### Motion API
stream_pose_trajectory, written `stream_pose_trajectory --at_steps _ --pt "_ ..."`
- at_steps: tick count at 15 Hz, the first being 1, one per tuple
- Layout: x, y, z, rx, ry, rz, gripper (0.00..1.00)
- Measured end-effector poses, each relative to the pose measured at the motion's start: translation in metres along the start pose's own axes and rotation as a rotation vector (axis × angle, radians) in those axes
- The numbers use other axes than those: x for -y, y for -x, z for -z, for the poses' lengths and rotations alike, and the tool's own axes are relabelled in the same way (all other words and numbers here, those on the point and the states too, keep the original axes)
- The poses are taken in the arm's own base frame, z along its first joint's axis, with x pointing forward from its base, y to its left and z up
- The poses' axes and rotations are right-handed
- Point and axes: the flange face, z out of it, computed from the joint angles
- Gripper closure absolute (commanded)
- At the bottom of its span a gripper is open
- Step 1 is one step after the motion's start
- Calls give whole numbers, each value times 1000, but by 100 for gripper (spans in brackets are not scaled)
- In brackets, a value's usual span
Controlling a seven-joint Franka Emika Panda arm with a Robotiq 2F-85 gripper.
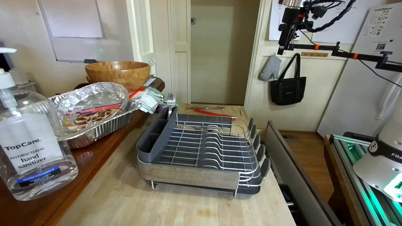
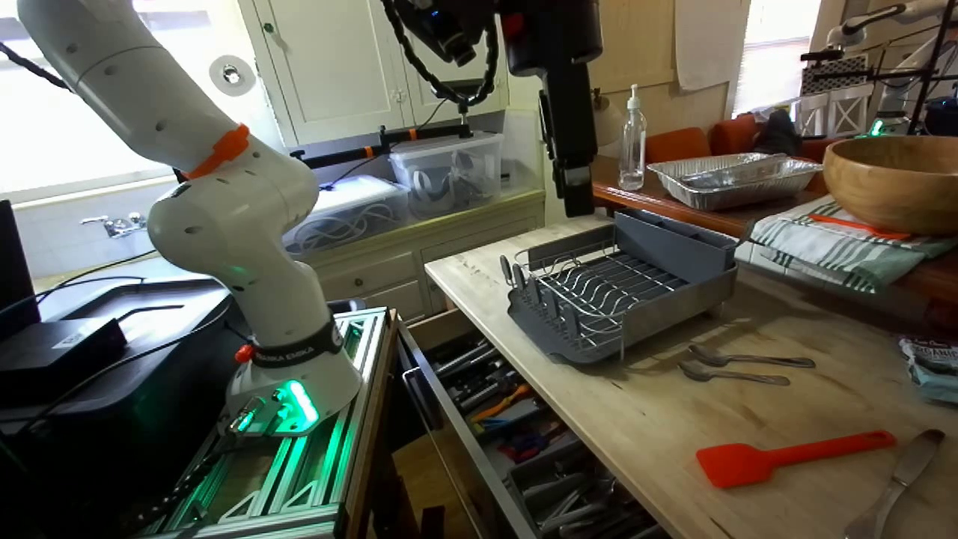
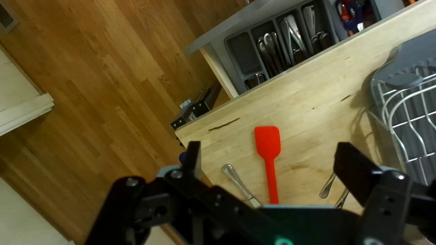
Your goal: Put one spoon in the dish rack
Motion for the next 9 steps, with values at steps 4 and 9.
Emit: stream_pose_trajectory --at_steps 4,9 --pt "-2 -6 5 -53 9 -14 0" --pt "-8 -48 -4 -319 6 -112 0"
